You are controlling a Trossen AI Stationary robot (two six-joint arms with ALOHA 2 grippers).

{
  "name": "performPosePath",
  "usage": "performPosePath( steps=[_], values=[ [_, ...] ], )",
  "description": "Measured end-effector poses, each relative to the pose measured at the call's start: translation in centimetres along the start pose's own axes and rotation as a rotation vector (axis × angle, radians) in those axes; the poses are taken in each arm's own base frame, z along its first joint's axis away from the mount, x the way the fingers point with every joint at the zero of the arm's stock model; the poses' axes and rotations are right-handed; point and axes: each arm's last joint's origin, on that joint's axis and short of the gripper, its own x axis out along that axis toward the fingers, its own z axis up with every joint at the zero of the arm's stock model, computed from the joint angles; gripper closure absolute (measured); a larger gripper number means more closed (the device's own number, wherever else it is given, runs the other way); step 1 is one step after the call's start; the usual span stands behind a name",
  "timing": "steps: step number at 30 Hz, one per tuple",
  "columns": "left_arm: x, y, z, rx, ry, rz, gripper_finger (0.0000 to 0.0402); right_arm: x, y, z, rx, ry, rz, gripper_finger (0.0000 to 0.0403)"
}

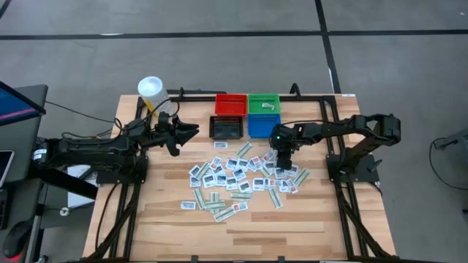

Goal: Pick & Place First Aid Supplies
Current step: Put the ointment pack into the green basket

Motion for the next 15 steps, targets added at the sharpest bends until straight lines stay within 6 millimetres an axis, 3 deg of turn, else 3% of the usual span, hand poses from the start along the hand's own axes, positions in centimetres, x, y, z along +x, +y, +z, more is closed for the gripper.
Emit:
performPosePath(
  steps=[10, 15],
  values=[
    [0.00, 0.01, -0.01, 0.000, 0.001, 0.001, 0.0262, -0.85, 0.01, 0.04, 0.000, -0.032, -0.002, 0.0299],
    [0.00, 0.00, -0.01, 0.000, 0.001, 0.000, 0.0262, -0.87, 0.02, 0.01, 0.000, -0.028, -0.001, 0.0325]
  ],
)
